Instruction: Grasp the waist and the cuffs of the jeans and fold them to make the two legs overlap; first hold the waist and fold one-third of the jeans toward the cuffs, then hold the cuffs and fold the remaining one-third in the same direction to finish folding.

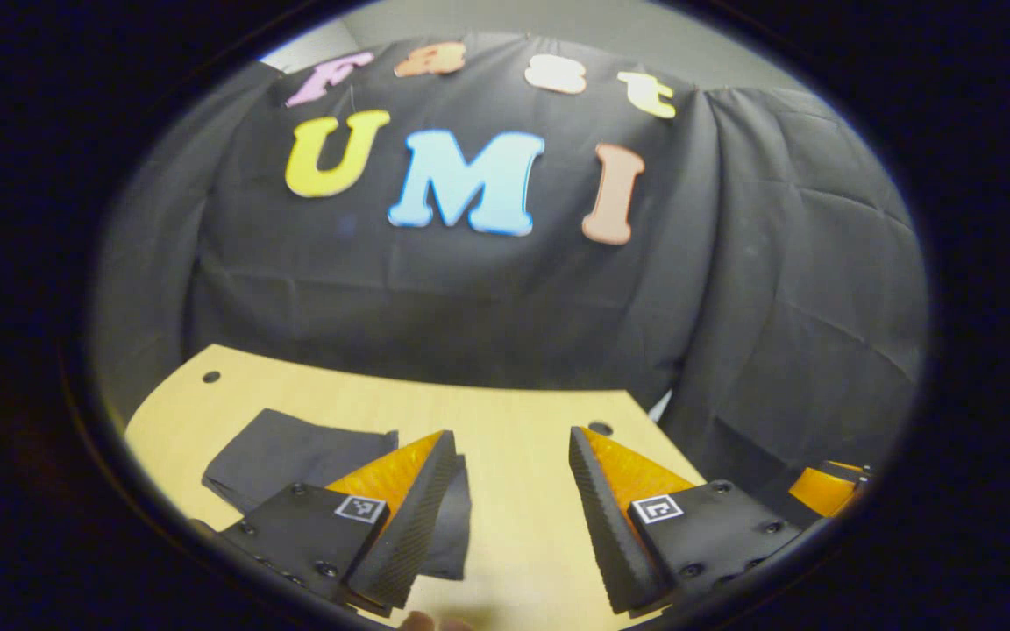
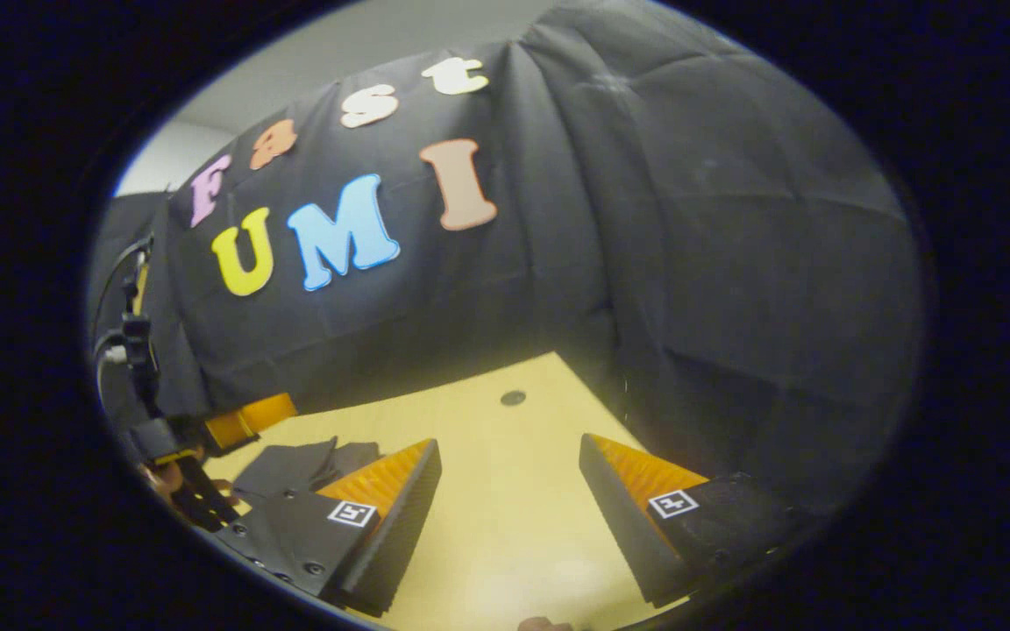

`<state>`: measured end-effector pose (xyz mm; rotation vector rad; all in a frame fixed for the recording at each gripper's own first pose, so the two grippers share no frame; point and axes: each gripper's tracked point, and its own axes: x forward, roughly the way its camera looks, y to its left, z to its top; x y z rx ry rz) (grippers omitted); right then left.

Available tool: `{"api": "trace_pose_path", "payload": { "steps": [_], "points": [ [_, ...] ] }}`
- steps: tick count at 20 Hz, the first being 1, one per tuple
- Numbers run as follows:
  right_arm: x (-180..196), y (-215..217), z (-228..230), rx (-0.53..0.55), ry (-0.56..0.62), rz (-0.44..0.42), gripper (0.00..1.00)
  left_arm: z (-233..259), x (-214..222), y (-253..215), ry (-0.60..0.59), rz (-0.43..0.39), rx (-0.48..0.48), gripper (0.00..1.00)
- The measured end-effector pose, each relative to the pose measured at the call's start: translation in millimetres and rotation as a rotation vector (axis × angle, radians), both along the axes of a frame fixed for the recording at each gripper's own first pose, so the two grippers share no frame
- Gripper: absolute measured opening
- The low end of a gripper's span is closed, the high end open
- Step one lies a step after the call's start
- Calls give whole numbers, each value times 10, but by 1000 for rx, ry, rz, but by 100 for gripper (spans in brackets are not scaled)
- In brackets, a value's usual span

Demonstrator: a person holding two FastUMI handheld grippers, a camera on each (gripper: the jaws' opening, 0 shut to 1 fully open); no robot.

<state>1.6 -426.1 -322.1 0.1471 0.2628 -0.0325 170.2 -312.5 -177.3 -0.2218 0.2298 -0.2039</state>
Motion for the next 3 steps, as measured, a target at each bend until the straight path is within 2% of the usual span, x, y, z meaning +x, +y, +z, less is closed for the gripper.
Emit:
{"api": "trace_pose_path", "payload": {
  "steps": [1, 3],
  "points": [
    [64, -192, -13, -56, -35, 30, 96, -24, -81, -151, -59, 61, -13, 87],
    [143, -442, -154, -91, -91, 87, 95, -288, -299, -640, -110, 102, -34, 92]
  ]
}}
